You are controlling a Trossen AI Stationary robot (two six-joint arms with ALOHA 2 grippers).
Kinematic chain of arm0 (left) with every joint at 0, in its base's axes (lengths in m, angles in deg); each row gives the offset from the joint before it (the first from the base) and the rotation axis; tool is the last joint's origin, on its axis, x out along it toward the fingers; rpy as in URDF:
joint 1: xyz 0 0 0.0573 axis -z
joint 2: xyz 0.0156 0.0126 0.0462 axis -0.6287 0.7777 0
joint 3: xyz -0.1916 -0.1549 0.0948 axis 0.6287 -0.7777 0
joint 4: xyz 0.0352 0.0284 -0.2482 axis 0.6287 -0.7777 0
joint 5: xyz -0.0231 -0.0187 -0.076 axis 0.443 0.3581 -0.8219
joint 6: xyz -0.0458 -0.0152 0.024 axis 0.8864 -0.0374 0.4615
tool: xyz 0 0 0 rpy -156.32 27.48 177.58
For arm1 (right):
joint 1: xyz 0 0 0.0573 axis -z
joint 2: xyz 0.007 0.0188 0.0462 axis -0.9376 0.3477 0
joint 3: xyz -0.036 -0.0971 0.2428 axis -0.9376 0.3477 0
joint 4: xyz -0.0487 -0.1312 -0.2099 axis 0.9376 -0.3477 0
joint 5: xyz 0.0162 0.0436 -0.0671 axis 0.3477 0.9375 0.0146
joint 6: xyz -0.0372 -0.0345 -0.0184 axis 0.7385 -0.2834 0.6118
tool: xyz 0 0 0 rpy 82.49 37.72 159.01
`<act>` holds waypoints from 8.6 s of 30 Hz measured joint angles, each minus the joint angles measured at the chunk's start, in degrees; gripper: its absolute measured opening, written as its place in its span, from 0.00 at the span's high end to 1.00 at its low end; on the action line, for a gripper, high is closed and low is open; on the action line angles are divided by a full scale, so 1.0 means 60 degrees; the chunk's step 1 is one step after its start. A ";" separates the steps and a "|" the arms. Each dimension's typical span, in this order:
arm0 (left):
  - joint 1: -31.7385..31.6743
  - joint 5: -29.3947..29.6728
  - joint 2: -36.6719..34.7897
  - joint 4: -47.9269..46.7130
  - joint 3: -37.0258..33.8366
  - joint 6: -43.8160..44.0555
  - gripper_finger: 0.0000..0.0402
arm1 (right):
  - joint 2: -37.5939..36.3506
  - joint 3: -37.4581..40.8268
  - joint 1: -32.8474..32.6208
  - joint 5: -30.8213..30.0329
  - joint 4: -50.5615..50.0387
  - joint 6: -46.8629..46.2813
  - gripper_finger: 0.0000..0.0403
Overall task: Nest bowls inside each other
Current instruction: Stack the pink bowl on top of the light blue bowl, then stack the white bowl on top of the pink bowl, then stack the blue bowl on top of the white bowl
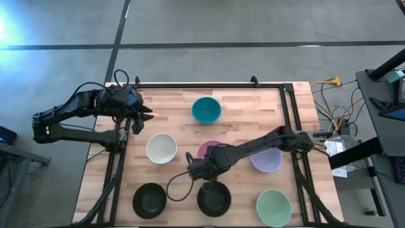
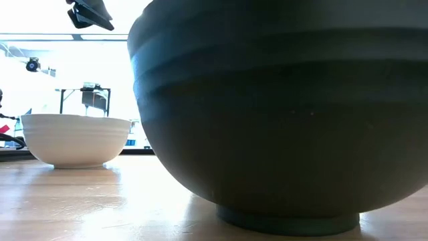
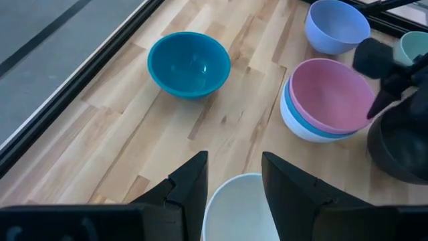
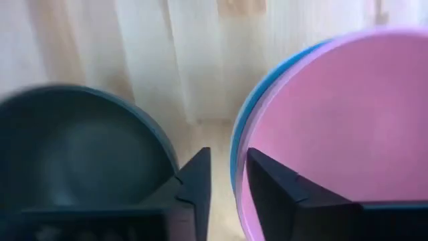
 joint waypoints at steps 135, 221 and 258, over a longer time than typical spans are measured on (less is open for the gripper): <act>0.1375 0.0325 1.2436 -0.3648 1.0036 0.1367 0.44 | -1.6559 1.3847 -0.1812 -0.4403 0.6984 -0.1903 0.78; 0.4968 0.2320 1.0651 -0.2484 0.7992 -0.7334 0.99 | -1.6271 1.3836 -0.1815 -0.3974 0.7689 -0.2288 0.78; 0.4926 0.2721 1.1991 -0.2840 0.7985 -0.9992 0.96 | -1.6264 1.3843 -0.1815 -0.3930 0.7671 -0.2288 0.78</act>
